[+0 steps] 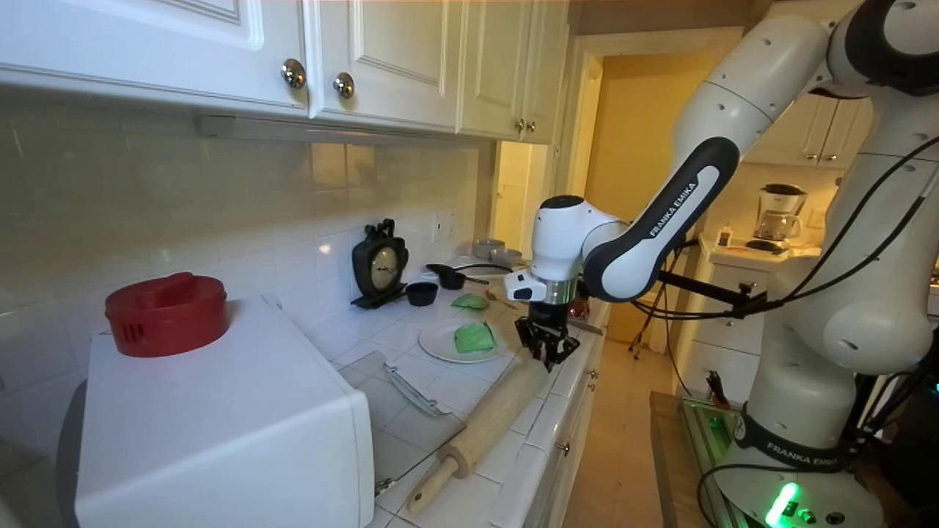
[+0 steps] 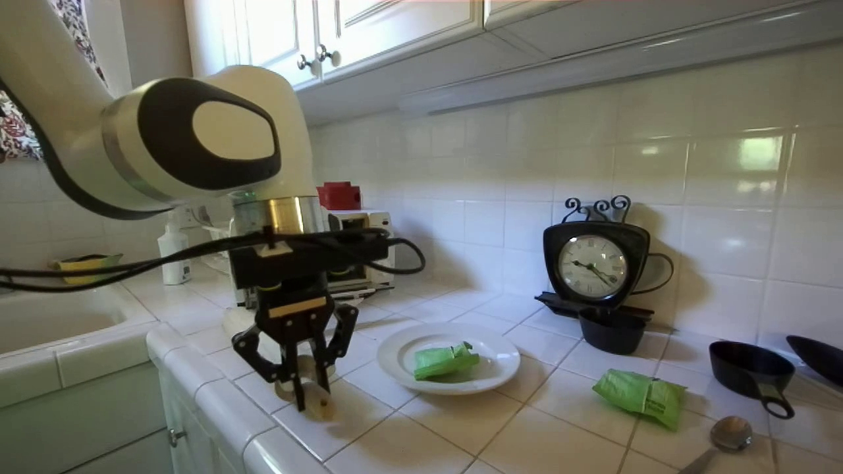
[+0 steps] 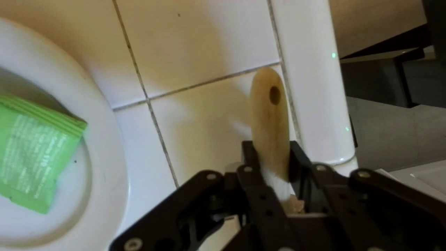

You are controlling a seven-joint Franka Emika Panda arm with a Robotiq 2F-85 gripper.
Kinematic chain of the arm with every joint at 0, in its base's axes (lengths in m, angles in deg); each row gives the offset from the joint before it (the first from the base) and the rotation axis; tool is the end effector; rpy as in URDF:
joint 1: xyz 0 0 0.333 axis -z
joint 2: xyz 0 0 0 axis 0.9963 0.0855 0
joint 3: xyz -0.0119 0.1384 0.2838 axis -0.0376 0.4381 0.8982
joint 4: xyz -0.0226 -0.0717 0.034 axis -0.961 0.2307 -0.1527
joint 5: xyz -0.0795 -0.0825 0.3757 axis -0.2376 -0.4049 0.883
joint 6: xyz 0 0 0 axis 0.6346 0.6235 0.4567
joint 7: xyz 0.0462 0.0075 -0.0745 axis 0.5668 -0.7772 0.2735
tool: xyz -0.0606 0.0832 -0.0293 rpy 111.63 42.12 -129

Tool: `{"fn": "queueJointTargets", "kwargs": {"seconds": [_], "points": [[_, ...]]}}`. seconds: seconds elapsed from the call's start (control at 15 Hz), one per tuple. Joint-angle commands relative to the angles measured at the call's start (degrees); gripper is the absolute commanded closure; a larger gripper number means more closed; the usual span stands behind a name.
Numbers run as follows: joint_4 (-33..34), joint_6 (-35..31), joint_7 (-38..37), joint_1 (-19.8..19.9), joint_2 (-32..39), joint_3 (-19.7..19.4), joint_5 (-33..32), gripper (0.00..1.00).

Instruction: Move the rolling pin to the right

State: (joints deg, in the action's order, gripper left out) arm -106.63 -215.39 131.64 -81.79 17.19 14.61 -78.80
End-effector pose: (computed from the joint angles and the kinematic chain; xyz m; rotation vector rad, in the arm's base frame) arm 0.3863 -0.0513 0.2648 2.4902 1.6445 -0.1112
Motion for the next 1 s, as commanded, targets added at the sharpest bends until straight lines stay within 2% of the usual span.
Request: {"fn": "queueJointTargets", "kwargs": {"seconds": [0.0, 0.93], "points": [[0.1, 2.8, 1.1, 2.1, -5.1, -2.4, 0.9, 0.94], [0.6, 8.5, 1.5, 5.9, -10.1, -7.0, 1.2, 0.94]]}}
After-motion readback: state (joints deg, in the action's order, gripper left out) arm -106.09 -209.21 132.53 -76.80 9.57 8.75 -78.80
